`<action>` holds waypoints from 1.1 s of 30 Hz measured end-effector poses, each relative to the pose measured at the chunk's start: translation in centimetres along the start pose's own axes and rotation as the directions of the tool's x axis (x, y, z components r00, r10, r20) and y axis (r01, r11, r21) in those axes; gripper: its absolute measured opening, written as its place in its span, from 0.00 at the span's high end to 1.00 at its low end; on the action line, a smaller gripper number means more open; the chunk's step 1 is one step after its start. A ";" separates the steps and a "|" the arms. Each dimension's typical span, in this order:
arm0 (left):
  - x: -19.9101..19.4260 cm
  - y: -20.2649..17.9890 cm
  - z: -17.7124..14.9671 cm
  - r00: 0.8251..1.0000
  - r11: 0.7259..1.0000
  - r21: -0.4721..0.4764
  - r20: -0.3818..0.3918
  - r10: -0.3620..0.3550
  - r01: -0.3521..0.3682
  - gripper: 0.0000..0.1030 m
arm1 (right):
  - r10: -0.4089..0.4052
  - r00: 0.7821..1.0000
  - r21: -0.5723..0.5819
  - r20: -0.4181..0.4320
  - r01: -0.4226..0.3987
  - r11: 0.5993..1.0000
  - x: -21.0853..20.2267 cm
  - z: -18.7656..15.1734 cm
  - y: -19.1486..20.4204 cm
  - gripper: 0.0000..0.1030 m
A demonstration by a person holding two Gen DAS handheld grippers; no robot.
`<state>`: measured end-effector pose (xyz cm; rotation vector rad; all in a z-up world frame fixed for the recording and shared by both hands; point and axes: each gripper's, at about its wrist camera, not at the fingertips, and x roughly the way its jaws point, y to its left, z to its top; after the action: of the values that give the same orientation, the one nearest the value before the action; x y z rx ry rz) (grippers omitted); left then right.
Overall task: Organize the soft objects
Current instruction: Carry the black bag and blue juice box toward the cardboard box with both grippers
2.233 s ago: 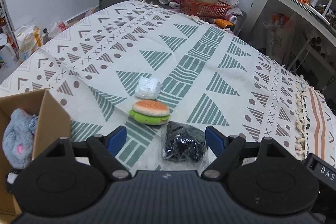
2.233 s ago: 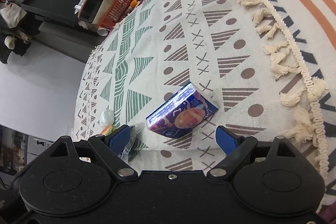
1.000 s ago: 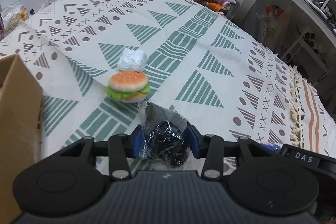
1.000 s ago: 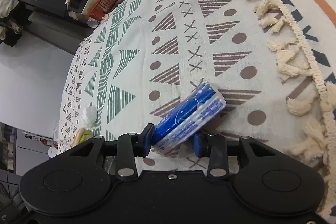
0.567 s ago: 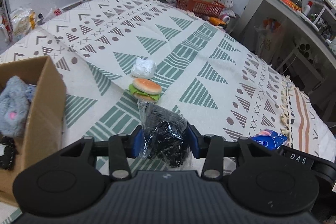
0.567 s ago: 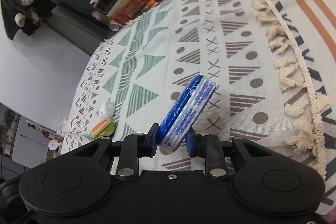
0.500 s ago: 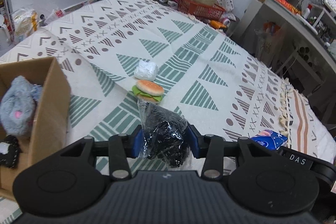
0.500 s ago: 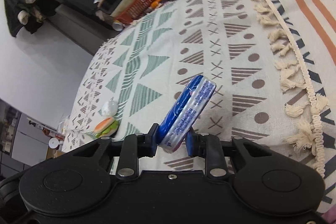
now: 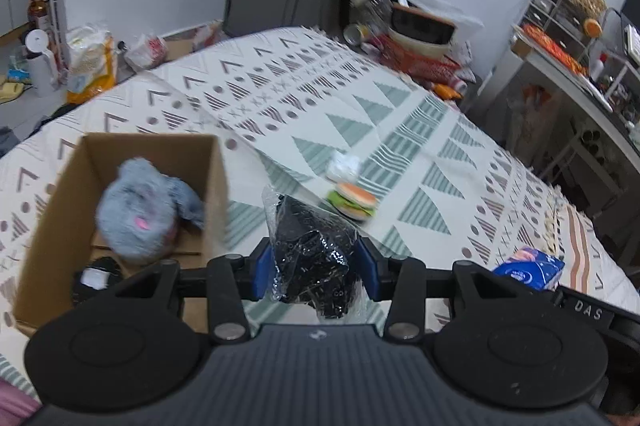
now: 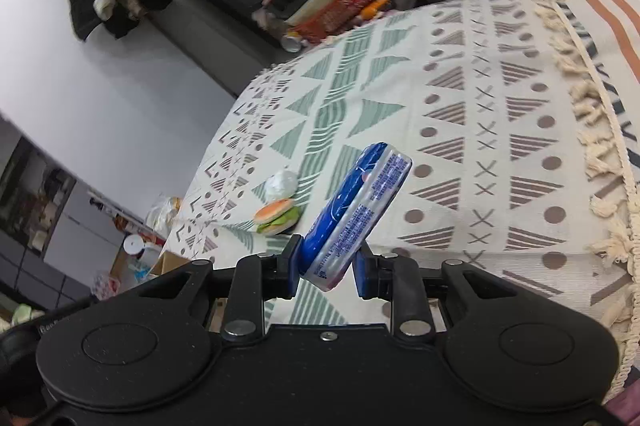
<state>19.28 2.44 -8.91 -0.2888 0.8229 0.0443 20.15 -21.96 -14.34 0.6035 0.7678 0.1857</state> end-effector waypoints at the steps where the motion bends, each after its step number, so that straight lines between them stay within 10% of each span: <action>1: -0.3 0.6 0.1 1.000 1.000 -0.009 0.005 0.003 -0.003 0.58 | 0.008 1.000 -0.010 0.000 -0.008 1.000 -0.1 -0.1 0.4 0.75; 22: -4.1 11.0 1.6 0.992 0.971 -0.221 0.065 0.111 -0.094 0.57 | 0.076 0.996 -0.161 -0.043 -0.082 0.984 0.4 -1.9 8.6 0.75; 33: -1.7 14.0 0.7 0.995 0.965 -0.243 -0.043 0.092 -0.100 0.57 | 0.065 0.995 -0.230 -0.073 -0.081 0.970 1.6 -3.5 13.4 0.75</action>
<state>16.49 16.16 -10.50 -0.4835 0.8633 0.2345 19.57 -8.86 -9.54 0.4048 0.7744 0.3597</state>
